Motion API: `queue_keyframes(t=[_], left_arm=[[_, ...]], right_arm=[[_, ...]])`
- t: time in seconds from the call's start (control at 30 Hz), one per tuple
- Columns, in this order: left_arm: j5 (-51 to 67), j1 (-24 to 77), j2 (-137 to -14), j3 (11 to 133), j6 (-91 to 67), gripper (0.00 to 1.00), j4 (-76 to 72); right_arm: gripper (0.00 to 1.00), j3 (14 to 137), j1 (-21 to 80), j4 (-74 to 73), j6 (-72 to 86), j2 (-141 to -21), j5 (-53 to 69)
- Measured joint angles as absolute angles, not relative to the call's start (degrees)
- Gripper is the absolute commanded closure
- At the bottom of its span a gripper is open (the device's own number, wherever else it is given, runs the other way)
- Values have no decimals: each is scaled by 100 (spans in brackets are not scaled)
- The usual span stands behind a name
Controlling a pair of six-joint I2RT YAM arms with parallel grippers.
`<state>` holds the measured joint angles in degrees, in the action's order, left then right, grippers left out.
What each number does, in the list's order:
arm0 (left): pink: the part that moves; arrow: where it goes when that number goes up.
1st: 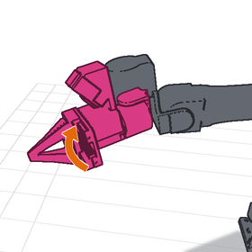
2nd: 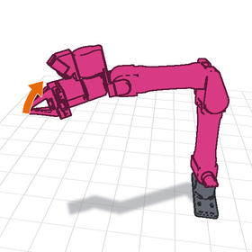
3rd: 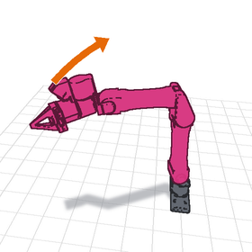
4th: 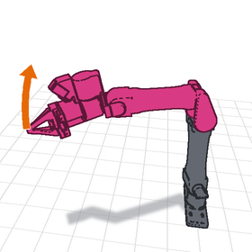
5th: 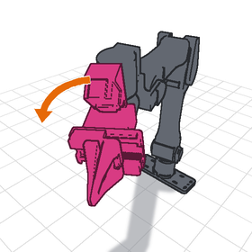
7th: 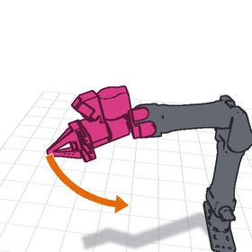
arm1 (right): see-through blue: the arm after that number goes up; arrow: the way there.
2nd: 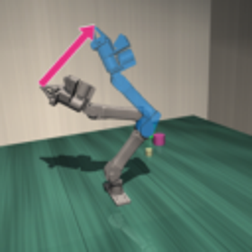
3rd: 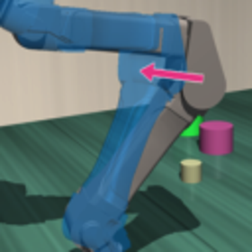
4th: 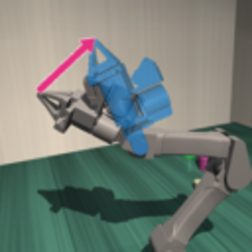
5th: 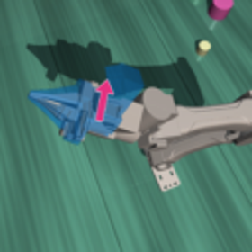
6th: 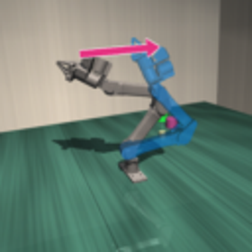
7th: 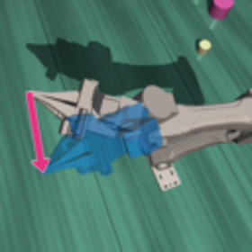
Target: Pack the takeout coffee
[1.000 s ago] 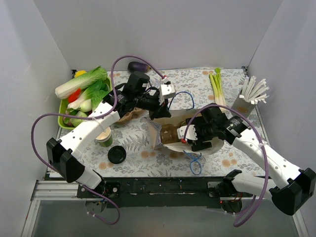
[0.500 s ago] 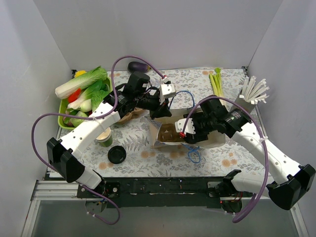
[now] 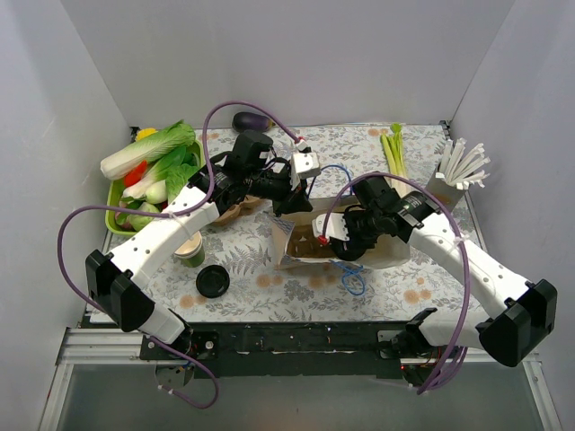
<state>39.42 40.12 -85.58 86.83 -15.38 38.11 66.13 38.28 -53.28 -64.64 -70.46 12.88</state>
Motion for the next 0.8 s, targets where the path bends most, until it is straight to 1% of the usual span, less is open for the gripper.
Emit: queue_keyframes(t=[0.23, 0.6, 0.8], left_arm=[[3946, 4007, -8569, 8674, -1483, 100, 3778], [3948, 3992, -8582, 8672, -1398, 100, 3771], [3946, 3983, -8582, 8672, -1378, 100, 3745]], right_arm=[[50, 6613, 3828, -5107, -6410, -7183, 1055], [58, 6726, 3826, -4770, -6136, -7465, 860], [60, 6742, 3826, -4536, -5972, -7465, 779]])
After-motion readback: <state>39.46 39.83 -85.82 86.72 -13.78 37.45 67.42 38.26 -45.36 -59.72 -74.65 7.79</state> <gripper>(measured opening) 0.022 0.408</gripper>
